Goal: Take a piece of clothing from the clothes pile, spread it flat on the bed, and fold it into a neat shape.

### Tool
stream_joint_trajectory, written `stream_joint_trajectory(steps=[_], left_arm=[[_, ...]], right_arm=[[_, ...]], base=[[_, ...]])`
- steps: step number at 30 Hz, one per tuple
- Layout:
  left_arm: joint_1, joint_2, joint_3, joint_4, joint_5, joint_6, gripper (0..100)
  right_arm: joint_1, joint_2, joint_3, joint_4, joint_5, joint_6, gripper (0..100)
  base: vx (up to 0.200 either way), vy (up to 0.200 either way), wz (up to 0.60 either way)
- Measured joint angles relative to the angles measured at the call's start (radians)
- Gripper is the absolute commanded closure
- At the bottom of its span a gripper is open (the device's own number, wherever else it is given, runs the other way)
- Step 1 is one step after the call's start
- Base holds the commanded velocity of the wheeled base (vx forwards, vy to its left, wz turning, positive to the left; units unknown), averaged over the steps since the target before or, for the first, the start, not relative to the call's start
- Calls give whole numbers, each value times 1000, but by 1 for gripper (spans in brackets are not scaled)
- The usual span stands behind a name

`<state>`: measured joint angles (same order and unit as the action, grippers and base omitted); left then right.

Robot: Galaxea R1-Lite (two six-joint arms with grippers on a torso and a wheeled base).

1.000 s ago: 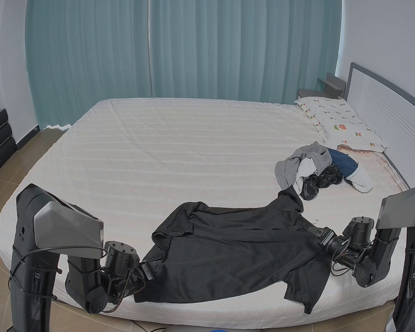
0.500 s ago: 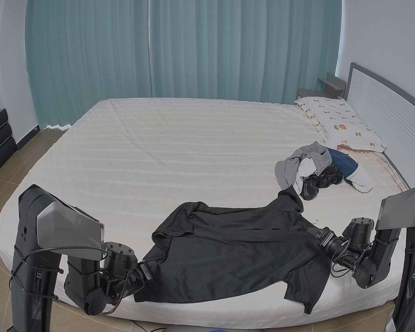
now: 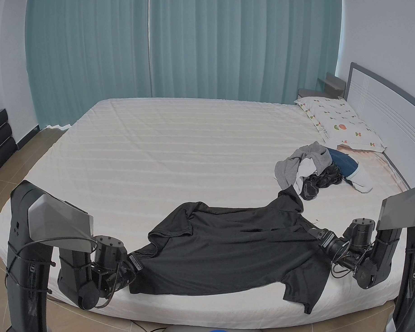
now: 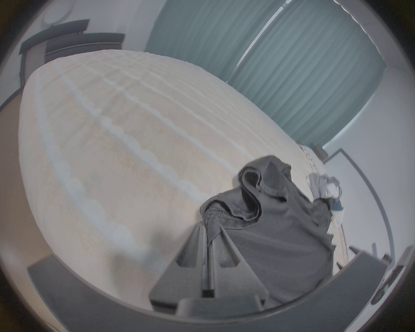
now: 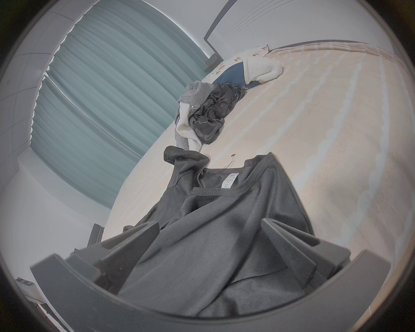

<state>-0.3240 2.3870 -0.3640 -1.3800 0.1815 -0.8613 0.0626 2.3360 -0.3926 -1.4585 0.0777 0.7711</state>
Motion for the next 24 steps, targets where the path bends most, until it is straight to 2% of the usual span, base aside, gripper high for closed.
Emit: stream_joint_trajectory(steps=[5, 8, 19, 20, 24], left_arm=[[64, -35, 10, -1, -10, -11, 100], [92, -39, 5, -1, -14, -12, 100], [104, -20, 0, -25, -15, -13, 100], [104, -19, 1, -27, -15, -12, 100], [104, -16, 2, -30, -15, -13, 100]], right_arm=[[-24, -30, 51, 12, 64, -10, 0], [-31, -46, 77, 26, 83, -47, 0], [-4, 4, 117, 58, 113, -149, 0], [-1, 7, 119, 59, 113, -151, 100], [17, 26, 137, 62, 113, -203, 100]], base=[[0, 0, 0], [0, 0, 0], [0, 0, 0], [0, 0, 0], [0, 0, 0]])
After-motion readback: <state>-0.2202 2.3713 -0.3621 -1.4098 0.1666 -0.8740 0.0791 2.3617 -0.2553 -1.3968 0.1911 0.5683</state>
